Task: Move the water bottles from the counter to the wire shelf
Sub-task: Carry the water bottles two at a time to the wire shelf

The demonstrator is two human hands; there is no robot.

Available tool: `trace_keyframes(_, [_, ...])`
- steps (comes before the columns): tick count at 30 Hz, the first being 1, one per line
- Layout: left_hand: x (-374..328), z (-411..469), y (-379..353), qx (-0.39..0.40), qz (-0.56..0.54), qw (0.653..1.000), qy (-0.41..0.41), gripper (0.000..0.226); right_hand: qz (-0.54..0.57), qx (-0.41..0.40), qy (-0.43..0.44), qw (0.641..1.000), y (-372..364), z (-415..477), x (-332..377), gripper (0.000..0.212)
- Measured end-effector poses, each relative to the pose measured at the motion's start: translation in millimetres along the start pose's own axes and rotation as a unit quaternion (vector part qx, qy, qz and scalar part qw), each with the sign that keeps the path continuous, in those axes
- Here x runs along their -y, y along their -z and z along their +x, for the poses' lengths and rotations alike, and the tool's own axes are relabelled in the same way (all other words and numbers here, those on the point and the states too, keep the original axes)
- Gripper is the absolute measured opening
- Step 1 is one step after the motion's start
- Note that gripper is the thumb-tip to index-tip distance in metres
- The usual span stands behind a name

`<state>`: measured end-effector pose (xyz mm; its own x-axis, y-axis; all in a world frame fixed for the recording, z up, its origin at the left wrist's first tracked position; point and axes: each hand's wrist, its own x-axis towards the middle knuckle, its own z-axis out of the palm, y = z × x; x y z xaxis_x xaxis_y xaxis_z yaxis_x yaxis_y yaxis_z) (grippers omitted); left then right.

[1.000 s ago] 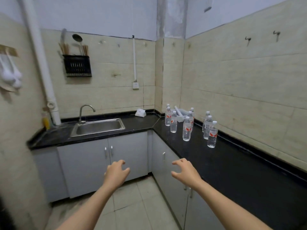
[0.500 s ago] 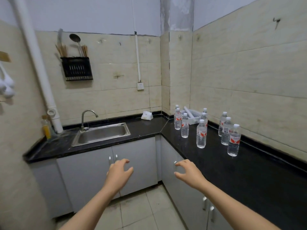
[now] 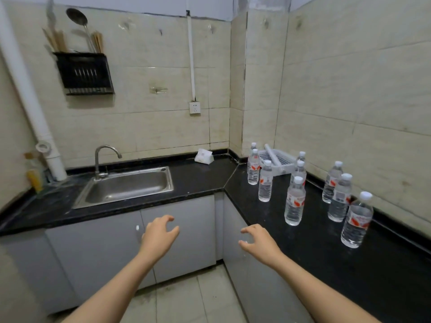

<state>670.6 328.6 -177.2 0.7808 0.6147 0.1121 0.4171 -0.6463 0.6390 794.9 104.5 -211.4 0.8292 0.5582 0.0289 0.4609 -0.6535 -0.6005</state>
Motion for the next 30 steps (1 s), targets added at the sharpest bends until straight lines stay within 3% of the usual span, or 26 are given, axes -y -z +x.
trace_keyframes(14, [-18, 259, -101, 0.069, -0.056, 0.996, -0.029, 0.039, -0.029, -0.009, -0.077, 0.997, 3, 234, -49, 0.044])
trace_keyframes(24, [-41, 379, -190, 0.191, -0.056, 0.979, -0.051, 0.039, 0.028, -0.037, -0.208, 0.977, -14, 326, -106, 0.04])
trace_keyframes(30, [-54, 449, -226, 0.212, -0.052, 0.975, -0.053, 0.036, 0.106, -0.069, -0.228, 0.966, -25, 414, -136, 0.048])
